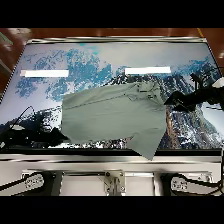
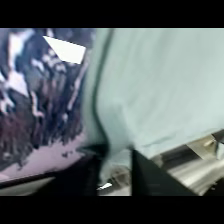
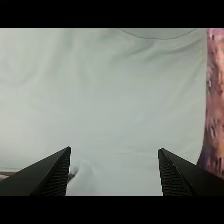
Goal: Fold the shirts.
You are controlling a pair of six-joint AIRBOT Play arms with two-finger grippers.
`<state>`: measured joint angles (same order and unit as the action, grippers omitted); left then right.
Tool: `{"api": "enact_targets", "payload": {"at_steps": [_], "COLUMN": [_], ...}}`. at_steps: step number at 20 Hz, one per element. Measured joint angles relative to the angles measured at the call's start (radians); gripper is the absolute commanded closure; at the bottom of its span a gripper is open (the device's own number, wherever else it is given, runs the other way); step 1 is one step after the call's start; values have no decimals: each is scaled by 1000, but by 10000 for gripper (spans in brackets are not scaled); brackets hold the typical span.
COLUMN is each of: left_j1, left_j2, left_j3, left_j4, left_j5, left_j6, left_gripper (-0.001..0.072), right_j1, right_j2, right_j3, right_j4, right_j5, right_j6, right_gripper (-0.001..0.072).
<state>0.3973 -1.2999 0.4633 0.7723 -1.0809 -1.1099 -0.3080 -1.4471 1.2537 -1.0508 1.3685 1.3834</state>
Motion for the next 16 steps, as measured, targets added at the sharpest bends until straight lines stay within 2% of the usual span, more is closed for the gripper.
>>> {"api": "enact_targets", "payload": {"at_steps": [1, 6, 10, 16], "left_j1": [-13, -40, -45, -46], "left_j2": [-3, -8, -8, -8], "left_j3": [0, 2, 4, 4], "left_j4": [-16, -55, -65, -69], "left_j5": [9, -31, -69, -93], "left_j6": [0, 7, 22, 26], "left_gripper": [673, 673, 673, 673], "right_j1": [1, -12, -107, -170], "right_j2": [0, 0, 0, -2], "right_j3": [-1, -6, -91, -290], "right_j4": [0, -74, -92, -36], "right_j5": [0, 51, 99, -39], "right_j6": [0, -27, -45, -43], "right_gripper": [54, 55, 55, 56]}}
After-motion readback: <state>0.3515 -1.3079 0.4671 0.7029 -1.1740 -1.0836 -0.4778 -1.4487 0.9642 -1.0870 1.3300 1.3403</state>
